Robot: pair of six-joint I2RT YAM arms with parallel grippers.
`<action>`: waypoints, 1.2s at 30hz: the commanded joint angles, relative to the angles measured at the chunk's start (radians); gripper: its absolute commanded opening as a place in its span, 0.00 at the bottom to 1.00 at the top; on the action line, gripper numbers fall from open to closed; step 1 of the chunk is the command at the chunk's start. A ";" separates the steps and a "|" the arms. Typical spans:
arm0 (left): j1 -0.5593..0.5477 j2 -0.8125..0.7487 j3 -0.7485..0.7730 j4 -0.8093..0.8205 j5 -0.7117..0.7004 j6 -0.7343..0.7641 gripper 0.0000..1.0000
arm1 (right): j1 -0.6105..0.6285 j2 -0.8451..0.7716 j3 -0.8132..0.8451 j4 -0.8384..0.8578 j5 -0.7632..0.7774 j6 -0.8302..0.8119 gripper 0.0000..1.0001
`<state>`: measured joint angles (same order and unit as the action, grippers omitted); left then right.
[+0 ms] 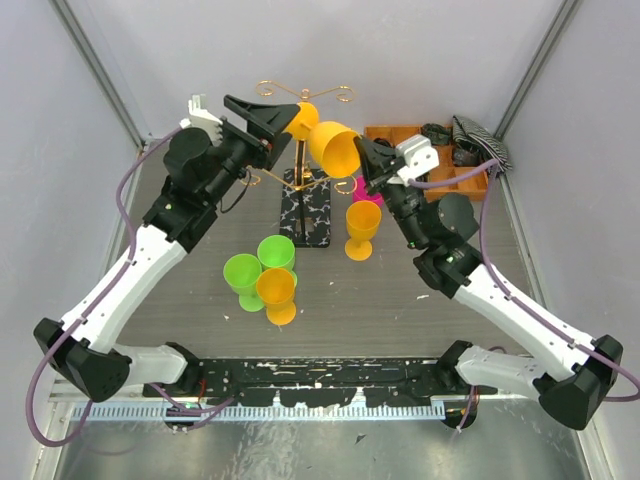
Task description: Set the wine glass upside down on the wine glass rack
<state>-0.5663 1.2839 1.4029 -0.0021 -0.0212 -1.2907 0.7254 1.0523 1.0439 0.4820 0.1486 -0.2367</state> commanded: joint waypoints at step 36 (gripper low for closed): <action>-0.052 0.021 -0.005 0.121 0.010 0.056 0.22 | 0.260 0.058 -0.092 0.305 0.220 -0.344 0.13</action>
<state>-0.6025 1.2980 1.3373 0.0753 -0.0509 -1.3998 0.9791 1.1130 0.9180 0.8280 0.3080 -0.5789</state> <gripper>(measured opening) 0.317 0.073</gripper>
